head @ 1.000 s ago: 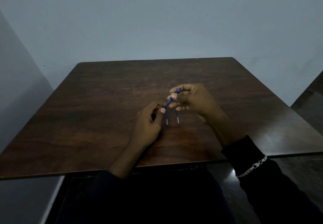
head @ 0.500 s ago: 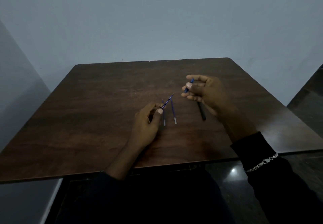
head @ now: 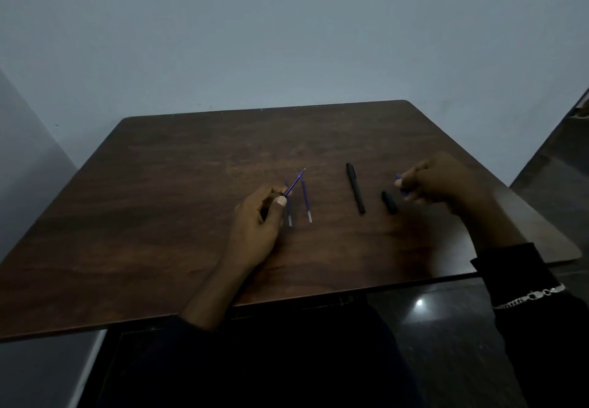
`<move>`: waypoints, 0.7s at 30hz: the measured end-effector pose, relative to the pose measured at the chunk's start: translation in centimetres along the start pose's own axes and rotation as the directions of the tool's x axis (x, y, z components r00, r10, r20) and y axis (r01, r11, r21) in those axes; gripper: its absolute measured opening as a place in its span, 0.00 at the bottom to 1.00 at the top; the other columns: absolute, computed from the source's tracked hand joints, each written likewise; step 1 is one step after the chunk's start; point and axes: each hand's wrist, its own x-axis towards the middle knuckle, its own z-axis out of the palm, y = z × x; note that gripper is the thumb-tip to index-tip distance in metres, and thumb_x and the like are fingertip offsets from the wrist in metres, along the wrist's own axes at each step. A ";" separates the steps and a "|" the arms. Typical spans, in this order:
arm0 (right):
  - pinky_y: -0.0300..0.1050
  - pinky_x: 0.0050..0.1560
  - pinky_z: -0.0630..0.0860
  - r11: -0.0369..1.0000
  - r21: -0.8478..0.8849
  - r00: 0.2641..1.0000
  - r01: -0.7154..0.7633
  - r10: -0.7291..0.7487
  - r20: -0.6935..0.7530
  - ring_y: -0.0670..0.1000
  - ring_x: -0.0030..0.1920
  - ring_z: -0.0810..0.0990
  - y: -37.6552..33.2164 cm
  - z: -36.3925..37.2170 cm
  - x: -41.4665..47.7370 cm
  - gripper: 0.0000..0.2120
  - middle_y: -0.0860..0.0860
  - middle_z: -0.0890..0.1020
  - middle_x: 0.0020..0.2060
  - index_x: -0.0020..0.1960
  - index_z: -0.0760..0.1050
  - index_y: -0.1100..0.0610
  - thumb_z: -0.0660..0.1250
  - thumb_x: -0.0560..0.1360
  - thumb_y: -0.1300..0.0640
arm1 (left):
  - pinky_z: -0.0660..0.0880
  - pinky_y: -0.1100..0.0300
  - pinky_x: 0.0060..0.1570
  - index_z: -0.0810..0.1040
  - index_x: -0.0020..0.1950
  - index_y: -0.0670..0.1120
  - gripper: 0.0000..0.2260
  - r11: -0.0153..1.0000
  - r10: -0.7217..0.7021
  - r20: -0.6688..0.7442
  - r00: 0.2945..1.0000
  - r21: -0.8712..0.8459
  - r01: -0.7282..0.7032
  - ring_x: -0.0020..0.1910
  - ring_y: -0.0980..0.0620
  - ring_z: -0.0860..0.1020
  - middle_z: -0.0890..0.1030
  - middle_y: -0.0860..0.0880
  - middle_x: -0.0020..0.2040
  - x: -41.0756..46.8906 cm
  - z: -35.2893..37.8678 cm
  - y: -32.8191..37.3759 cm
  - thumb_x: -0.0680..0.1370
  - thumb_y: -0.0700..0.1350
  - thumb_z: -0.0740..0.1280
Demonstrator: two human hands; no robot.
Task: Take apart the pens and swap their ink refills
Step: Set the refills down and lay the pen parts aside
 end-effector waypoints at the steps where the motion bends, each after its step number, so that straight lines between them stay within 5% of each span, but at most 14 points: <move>1: 0.39 0.24 0.76 0.999 -0.043 1.000 -0.012 0.012 0.001 0.53 0.30 0.83 0.3 0.1 0.0 0.02 0.62 0.86 0.38 0.42 0.85 0.65 0.76 0.73 0.66 | 0.70 0.70 0.35 0.80 0.53 0.54 0.06 1.000 -0.002 0.001 1.000 0.003 0.002 0.33 0.62 0.76 0.81 0.65 0.36 0.0 0.0 0.0 0.83 0.44 0.64; 15: 0.44 0.32 0.78 0.997 0.020 0.997 -0.074 0.074 0.012 0.52 0.33 0.81 1.1 1.2 -0.8 0.08 0.59 0.83 0.36 0.44 0.82 0.66 0.73 0.78 0.62 | 0.68 0.70 0.34 0.80 0.54 0.51 0.07 0.999 -0.021 0.001 1.000 0.028 0.021 0.31 0.63 0.76 0.80 0.66 0.35 0.0 0.0 0.3 0.84 0.40 0.65; 21: 0.46 0.37 0.79 0.987 0.071 0.979 0.143 -0.131 -0.156 0.51 0.34 0.81 0.8 1.3 -1.2 0.12 0.57 0.83 0.35 0.46 0.82 0.65 0.69 0.81 0.56 | 0.70 0.66 0.34 0.80 0.53 0.52 0.08 0.999 -0.012 0.005 1.000 0.034 0.012 0.31 0.61 0.75 0.80 0.63 0.34 0.0 -0.2 0.3 0.84 0.40 0.65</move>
